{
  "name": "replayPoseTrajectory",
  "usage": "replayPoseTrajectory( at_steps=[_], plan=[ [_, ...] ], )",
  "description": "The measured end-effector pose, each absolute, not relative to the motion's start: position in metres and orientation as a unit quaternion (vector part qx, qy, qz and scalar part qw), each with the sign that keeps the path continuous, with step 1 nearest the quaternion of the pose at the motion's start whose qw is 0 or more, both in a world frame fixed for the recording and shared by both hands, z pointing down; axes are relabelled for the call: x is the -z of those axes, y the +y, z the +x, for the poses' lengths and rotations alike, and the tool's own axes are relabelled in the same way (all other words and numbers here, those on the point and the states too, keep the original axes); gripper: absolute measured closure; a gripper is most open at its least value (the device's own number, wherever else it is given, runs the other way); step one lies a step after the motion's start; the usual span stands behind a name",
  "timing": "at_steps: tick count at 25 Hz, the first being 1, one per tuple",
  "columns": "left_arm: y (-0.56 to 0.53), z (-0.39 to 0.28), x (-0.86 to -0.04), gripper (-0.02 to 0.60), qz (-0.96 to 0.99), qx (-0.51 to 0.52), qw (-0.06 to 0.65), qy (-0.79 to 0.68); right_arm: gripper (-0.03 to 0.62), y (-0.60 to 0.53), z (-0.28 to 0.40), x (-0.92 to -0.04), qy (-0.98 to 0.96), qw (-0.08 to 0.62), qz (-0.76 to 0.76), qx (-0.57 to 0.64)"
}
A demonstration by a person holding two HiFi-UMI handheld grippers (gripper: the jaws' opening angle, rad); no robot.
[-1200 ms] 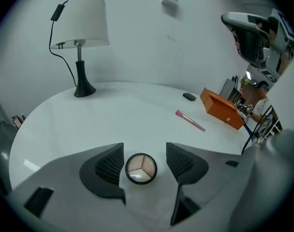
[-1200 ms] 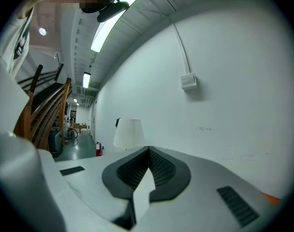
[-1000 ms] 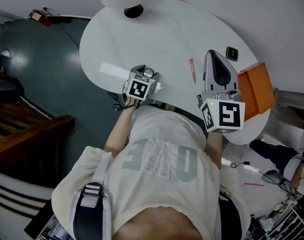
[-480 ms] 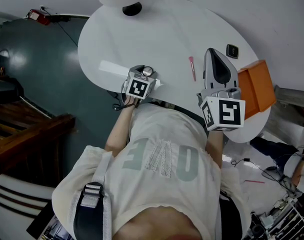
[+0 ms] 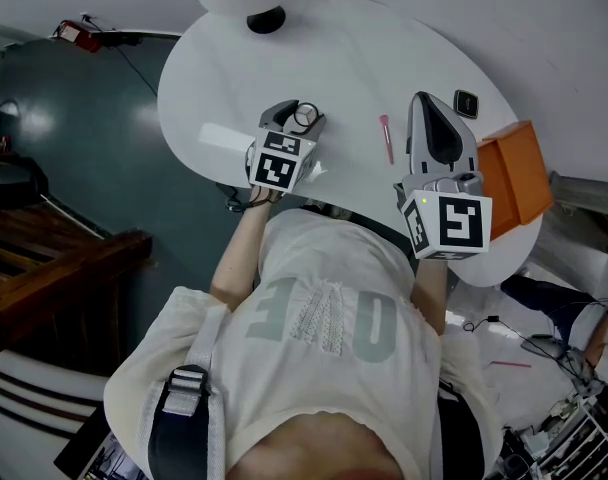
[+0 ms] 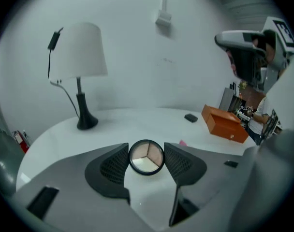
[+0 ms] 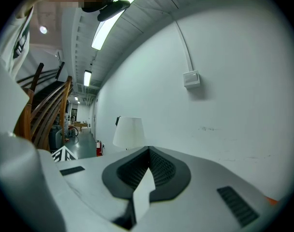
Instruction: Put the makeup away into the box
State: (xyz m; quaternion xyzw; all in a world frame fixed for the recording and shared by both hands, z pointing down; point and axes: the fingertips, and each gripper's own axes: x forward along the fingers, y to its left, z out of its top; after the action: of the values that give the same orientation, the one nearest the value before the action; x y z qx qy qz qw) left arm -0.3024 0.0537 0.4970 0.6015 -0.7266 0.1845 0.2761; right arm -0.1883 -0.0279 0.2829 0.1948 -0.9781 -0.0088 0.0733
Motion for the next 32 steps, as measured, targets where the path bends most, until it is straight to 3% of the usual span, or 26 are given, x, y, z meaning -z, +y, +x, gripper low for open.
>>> replayPoseTrajectory(
  at_steps=[6,13,32],
  plan=[
    [0.012,-0.315,-0.342,0.344,0.625,-0.111,0.097,-0.767,0.594,-0.025,-0.198,-0.256,-0.979,0.038,0.197,0.02],
    [0.017,-0.303,-0.241,0.344,0.631,-0.035,-0.027,-0.775,0.594,-0.022,-0.207,-0.233,-0.98,-0.003,0.199,0.002],
    [0.005,-0.291,-0.206,0.344,0.646,0.014,-0.055,-0.761,0.594,-0.042,-0.199,-0.244,-0.972,-0.002,0.233,-0.035]
  ],
)
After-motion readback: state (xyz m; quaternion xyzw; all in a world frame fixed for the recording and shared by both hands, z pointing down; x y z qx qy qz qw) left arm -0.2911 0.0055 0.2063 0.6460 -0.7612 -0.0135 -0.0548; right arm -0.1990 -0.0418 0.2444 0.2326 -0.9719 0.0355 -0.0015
